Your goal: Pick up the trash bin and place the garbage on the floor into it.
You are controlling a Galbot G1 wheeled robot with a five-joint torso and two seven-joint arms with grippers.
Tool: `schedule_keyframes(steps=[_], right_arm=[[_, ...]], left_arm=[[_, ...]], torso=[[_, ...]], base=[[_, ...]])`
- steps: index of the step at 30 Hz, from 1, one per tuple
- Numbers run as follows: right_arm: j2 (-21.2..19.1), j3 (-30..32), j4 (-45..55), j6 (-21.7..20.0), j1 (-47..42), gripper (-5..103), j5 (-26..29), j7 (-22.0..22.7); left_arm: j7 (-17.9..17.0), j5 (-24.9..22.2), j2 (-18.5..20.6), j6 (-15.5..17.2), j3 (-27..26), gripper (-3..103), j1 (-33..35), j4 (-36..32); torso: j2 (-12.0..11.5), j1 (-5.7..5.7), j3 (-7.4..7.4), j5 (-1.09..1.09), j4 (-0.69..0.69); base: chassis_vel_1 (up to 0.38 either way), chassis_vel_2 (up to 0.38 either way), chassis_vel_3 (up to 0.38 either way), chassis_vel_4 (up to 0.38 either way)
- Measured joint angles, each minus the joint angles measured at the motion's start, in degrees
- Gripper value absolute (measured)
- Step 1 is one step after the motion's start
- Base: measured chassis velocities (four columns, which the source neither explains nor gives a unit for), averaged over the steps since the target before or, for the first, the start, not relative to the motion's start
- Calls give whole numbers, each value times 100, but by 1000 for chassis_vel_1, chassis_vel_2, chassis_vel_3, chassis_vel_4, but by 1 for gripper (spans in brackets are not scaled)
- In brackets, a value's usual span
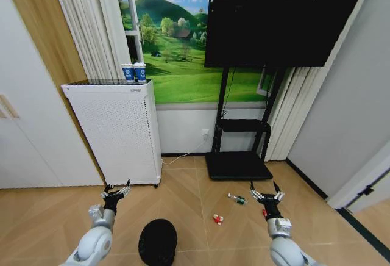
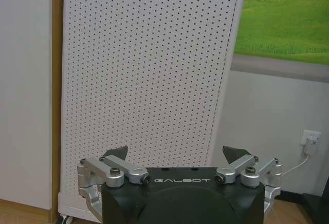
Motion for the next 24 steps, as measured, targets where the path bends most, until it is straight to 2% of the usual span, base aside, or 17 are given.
schedule_keyframes(steps=[24], right_arm=[[59, -1, -6, 78, -189, 100, -122, -114]], left_arm=[[-10, 205, -90, 23, -55, 100, 293, -47]], torso=[[-635, -263, -374, 0, 0]], base=[[0, 0, 0, 0]])
